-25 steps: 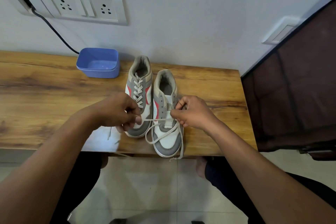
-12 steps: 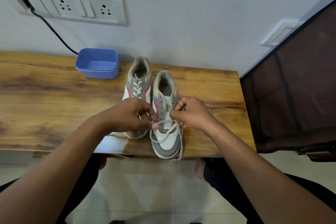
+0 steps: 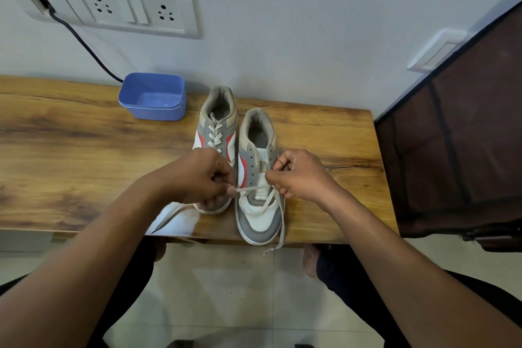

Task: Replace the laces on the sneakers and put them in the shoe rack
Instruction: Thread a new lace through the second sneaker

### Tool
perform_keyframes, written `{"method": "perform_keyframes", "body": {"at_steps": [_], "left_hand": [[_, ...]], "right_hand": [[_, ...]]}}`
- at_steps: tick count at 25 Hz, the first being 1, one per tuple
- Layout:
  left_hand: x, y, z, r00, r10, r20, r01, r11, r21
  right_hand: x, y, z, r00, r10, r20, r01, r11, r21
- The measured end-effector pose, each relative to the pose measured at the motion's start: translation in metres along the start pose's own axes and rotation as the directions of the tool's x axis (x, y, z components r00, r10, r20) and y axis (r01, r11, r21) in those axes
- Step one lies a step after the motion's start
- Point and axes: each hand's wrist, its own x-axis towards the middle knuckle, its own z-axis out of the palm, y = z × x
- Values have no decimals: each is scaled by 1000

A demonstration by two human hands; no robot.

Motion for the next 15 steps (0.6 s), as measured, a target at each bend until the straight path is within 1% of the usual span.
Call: {"method": "perform_keyframes", "body": {"at_steps": [3,4,6,8,10,11,12,15], "left_hand": [[-5,-11,-12,995,-92,35,94,995,-41],[-5,-9,-9,994,-92,53,95,993,-64],[-1,-2,3,998,-36,55,41,996,-82],[1,1,4,1000,10,-22,-11,999,-32],[-1,-3,-8,990,12,-142,-16,1000,-25],[-1,-4,-12,984,13,-179,-17,1000,-26],[-2,-4,-12,983,24,-181,-27,1000,-14],[1,2,3,994,68,-86,-64,997,51]], "right_hand": [[0,2,-1,1000,-9,0,9,1000,-4],[0,2,0,1000,-7,-1,7,1000,-1],[0,1,1,1000,-7,-5,7,1000,-6],[0,1,1,1000,-6,-9,6,1000,-6],[0,2,1,1000,-11,-5,11,1000,-3],[0,2,0,1000,-12,-3,12,1000,-6],[0,2,1,1000,-10,-3,10,1000,-8],[0,2,1,1000,-4,-9,4,1000,-11]]}}
